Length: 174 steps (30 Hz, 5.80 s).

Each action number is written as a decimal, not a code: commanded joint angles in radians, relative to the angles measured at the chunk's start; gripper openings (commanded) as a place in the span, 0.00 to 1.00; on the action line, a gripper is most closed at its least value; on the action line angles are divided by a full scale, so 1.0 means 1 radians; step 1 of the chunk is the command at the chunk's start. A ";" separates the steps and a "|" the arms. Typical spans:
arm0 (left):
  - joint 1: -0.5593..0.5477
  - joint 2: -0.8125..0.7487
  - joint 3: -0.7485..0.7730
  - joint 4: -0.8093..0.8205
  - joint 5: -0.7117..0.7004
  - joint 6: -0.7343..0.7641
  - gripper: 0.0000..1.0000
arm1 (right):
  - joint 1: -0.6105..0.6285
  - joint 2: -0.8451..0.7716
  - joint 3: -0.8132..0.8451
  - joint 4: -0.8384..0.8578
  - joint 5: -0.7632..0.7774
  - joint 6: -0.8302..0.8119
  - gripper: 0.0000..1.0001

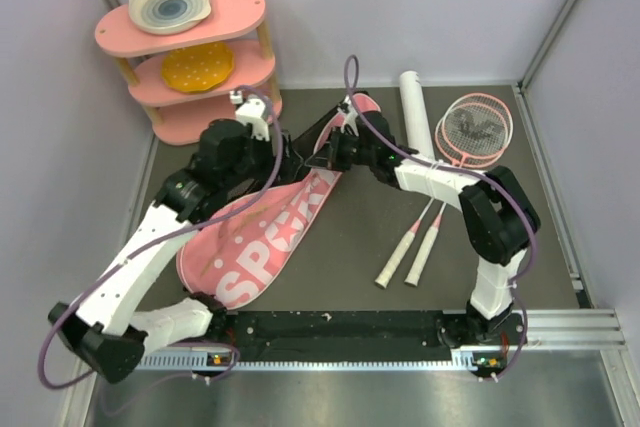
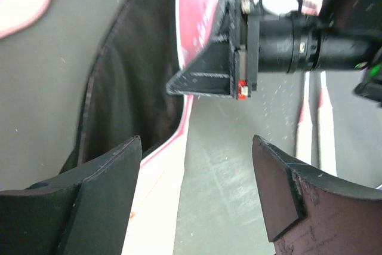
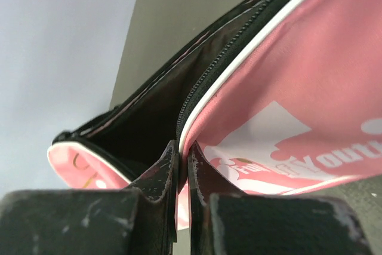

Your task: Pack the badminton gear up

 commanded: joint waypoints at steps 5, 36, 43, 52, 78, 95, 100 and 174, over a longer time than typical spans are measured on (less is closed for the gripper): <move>0.134 0.014 0.034 0.023 0.272 -0.045 0.80 | -0.099 -0.131 -0.200 0.518 -0.445 -0.053 0.00; 0.177 -0.123 -0.026 0.080 0.028 -0.073 0.87 | -0.190 -0.167 -0.046 0.557 -0.650 0.084 0.00; 0.177 -0.104 -0.055 0.117 0.072 -0.082 0.86 | -0.191 -0.197 -0.091 0.595 -0.659 0.106 0.00; 0.177 -0.059 -0.107 0.215 0.293 -0.128 0.83 | -0.191 -0.207 -0.111 0.614 -0.663 0.112 0.00; 0.176 0.142 0.100 0.143 0.201 -0.048 0.00 | -0.174 -0.256 -0.036 -0.340 -0.059 -0.281 0.15; 0.146 0.226 -0.020 0.253 0.248 -0.065 0.00 | -0.061 -0.331 0.003 -0.544 0.131 -0.279 0.72; 0.145 0.243 -0.032 0.255 0.257 -0.099 0.00 | -0.061 -0.415 0.004 -0.578 0.180 -0.281 0.83; 0.097 0.167 0.008 0.183 0.091 -0.126 0.00 | -0.224 -0.680 -0.228 -0.706 0.260 -0.392 0.91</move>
